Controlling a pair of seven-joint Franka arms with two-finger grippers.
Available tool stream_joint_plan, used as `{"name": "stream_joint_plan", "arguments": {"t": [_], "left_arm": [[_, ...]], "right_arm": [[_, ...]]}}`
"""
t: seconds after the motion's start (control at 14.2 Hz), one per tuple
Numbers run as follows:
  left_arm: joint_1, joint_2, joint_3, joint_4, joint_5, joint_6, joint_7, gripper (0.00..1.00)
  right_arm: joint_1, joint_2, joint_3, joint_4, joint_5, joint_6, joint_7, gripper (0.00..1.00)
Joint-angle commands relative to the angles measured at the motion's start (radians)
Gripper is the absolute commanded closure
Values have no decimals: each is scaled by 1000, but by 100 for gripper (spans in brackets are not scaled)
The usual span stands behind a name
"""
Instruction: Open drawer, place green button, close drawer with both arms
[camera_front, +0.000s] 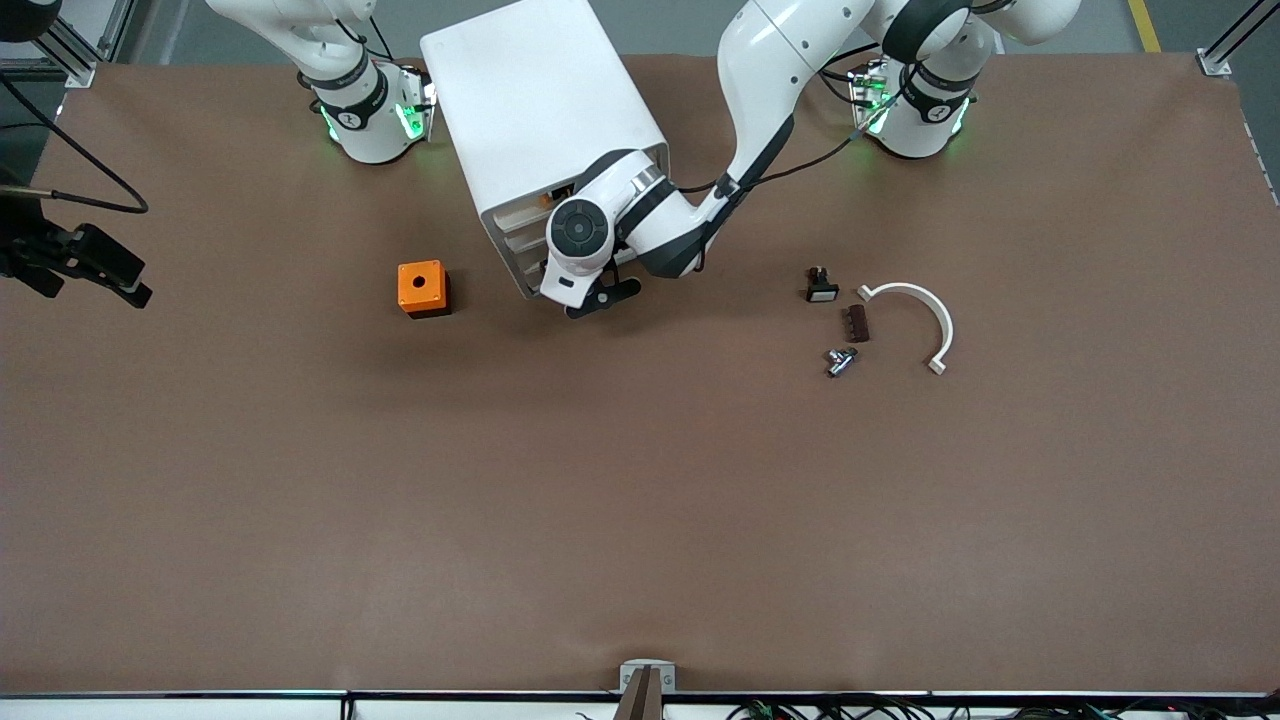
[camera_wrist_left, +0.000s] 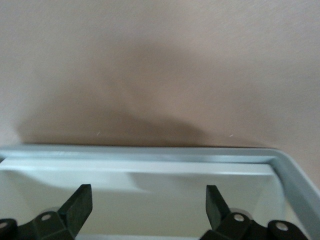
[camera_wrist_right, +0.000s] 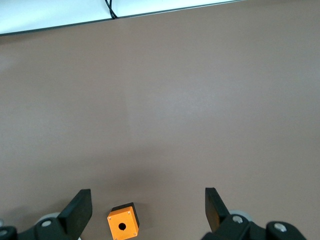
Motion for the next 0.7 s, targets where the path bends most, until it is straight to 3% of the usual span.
{"name": "stream_joint_plan", "arguments": {"t": [0.0,0.21,0.63], "left_arm": [[56,-60,14,-7,-4,-137,-40,0],[197,-144,12,15,68,-151,-28,0],[514,-434,12,13,197,-230,76,0]], "right_arm": [[0,1,9,10,-16,-15,3,0],[-1,1,7,12,-16,-15,2,0],[-3,0,6,10,-15,-18,3,0]]}}
